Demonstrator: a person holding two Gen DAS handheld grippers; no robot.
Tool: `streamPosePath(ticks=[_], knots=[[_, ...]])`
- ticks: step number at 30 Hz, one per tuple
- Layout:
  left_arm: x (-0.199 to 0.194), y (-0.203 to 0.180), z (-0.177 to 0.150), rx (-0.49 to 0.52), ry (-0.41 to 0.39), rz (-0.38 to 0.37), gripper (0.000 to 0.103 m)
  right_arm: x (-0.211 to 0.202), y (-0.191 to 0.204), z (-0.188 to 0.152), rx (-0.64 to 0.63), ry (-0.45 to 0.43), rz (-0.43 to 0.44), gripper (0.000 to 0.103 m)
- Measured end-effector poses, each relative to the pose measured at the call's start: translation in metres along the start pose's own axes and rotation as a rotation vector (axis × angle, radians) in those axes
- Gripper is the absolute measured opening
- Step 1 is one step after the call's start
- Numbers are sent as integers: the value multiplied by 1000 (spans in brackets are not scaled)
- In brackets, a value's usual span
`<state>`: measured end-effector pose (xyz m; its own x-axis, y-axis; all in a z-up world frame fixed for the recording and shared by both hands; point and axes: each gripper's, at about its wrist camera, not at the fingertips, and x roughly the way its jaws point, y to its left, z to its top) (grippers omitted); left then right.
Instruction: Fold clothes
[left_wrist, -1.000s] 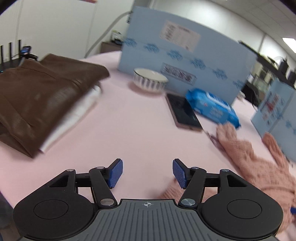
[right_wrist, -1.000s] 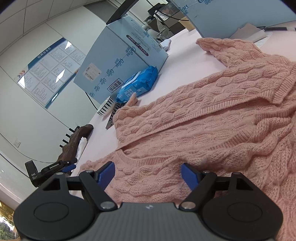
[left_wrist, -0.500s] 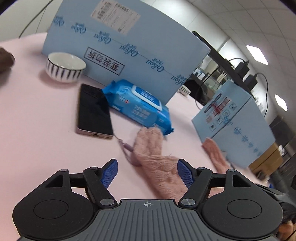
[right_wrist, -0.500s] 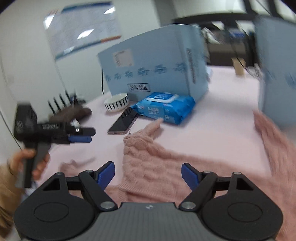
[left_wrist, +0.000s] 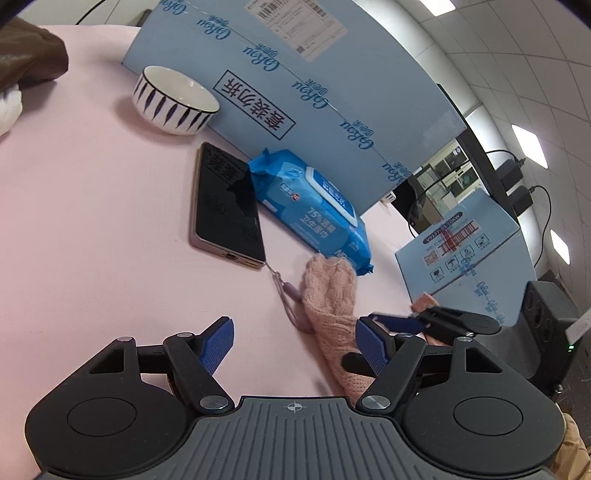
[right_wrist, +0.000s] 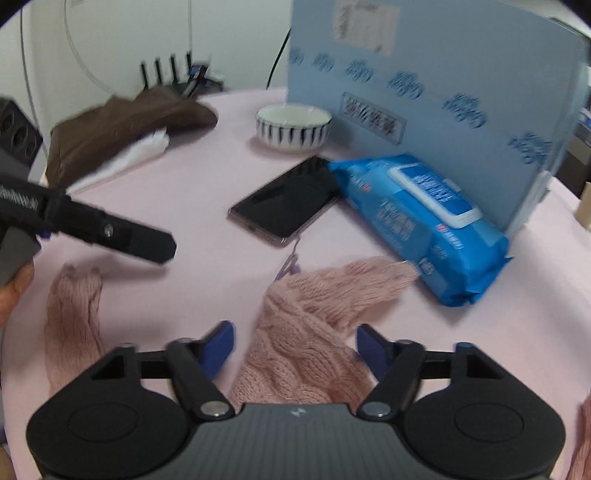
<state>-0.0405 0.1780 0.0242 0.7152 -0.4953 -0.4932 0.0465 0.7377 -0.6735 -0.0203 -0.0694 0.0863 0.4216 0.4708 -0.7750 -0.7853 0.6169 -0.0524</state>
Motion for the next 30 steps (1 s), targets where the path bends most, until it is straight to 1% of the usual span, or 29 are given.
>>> streamPosePath(ticks=[1, 2, 3, 4, 7, 9, 13, 16, 20, 23, 24, 26, 27, 28, 29, 30], knots=[[0, 2, 0, -1, 2, -2, 74, 4, 0, 0, 5, 20, 2, 37], [1, 3, 1, -1, 5, -4, 74, 6, -2, -1, 16, 22, 9, 35], [2, 4, 1, -1, 8, -5, 74, 7, -4, -2, 32, 18, 20, 27], [3, 4, 1, 1, 11, -6, 74, 6, -6, -4, 46, 8, 28, 16], [5, 5, 2, -2, 18, -14, 74, -3, -12, -9, 84, -39, 41, 14], [6, 4, 2, 1, 15, -20, 74, -11, -22, -14, 150, -75, 85, 13], [7, 0, 1, -2, 10, -37, 74, -34, -49, -31, 290, -169, 210, 13], [9, -1, 1, -39, 1, -61, 75, -51, -72, -50, 389, -246, 343, 13], [16, 2, 0, -139, -17, -102, 76, -64, -83, -62, 426, -317, 514, 13], [20, 0, -1, -166, -15, -121, 76, -71, -89, -67, 442, -364, 613, 13], [21, -2, -1, -165, -14, -126, 76, -72, -94, -71, 457, -375, 630, 13], [23, -5, 0, -159, -10, -133, 76, -75, -105, -80, 496, -387, 635, 13], [24, -7, 0, -155, -6, -140, 77, -74, -112, -85, 528, -370, 593, 14], [26, -10, 1, -148, -1, -150, 78, -70, -120, -89, 558, -328, 499, 18], [29, -14, 1, -140, 4, -155, 79, -67, -126, -92, 577, -292, 423, 21], [31, -16, 1, -134, 9, -157, 79, -63, -130, -93, 597, -251, 361, 30]])
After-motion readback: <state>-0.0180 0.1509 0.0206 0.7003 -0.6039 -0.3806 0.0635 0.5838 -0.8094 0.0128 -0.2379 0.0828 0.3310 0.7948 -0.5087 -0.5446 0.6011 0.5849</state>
